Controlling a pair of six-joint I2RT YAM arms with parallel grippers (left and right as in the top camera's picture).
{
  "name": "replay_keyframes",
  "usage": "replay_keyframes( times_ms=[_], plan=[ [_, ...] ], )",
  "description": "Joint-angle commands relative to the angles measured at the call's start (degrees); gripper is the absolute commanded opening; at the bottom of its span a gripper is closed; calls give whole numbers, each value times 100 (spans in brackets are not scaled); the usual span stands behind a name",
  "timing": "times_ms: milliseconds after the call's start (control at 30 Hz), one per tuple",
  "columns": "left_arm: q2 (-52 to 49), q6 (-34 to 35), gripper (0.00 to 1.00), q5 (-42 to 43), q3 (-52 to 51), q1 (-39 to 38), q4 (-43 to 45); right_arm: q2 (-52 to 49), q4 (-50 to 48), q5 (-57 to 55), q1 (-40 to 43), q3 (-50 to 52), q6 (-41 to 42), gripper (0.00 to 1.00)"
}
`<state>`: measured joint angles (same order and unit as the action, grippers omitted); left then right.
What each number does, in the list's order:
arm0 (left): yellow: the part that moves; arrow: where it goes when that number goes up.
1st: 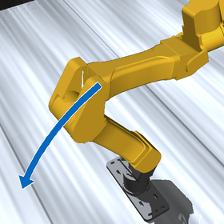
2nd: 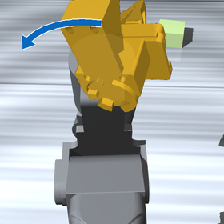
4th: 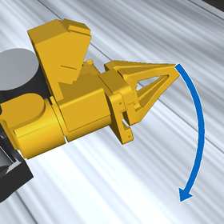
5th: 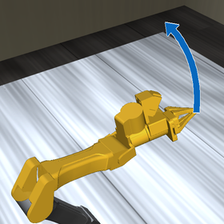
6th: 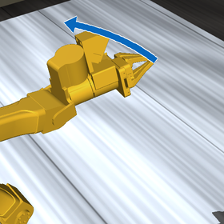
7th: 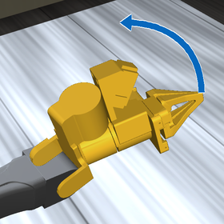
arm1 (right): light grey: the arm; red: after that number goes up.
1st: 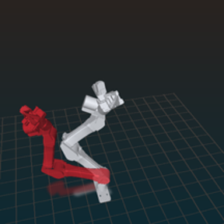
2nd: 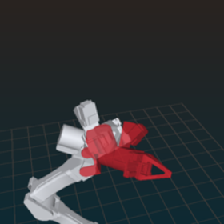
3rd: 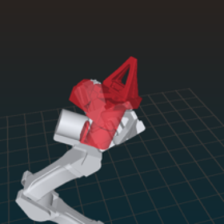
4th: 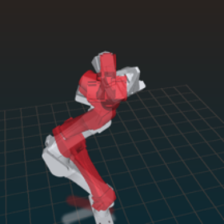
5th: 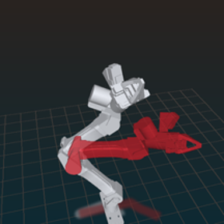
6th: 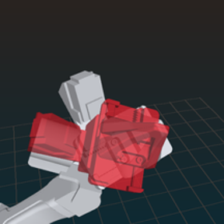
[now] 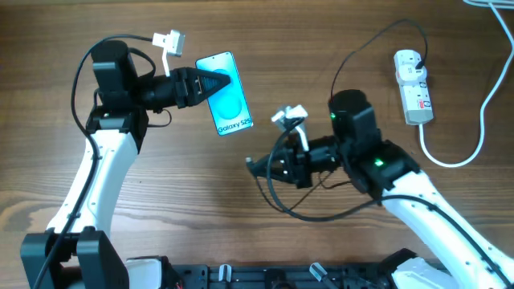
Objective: Plug charger to phone and switch on socket
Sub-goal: 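Bring the cable plug in the right gripper to the phone's bottom port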
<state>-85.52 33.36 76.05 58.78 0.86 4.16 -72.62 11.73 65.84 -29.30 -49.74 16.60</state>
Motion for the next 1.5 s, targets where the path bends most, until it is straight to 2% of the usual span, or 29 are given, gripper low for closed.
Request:
replay_keyframes(
  times_ms=[0, 133, 267, 800, 1000, 1167, 1367, 1467],
  plan=[
    [33, 466, 4, 212, 90, 11, 269, -391, -614, -28, -317, 35, 966, 5],
    [33, 463, 4, 214, 90, 17, 275, -485, -962, -636, -363, 35, 1661, 5],
    [33, 466, 4, 284, 90, 17, 273, -485, -1279, -997, -363, 35, 1961, 5],
    [35, 466, 4, 815, 90, 17, 470, -509, -1469, -1062, -363, 37, 1810, 5],
    [35, 463, 4, 857, 90, 17, 470, -828, -1856, -1014, -363, 35, 2092, 5],
    [35, 466, 4, 857, 90, 28, 472, -828, -1853, -74, 42, 37, 1919, 5],
    [35, 468, 4, 833, 90, 28, 494, -828, -1801, 111, -22, 37, 1932, 5],
    [35, 468, 4, 831, 90, 28, 494, -828, -1419, 107, -24, 37, 1788, 5]
  ],
)
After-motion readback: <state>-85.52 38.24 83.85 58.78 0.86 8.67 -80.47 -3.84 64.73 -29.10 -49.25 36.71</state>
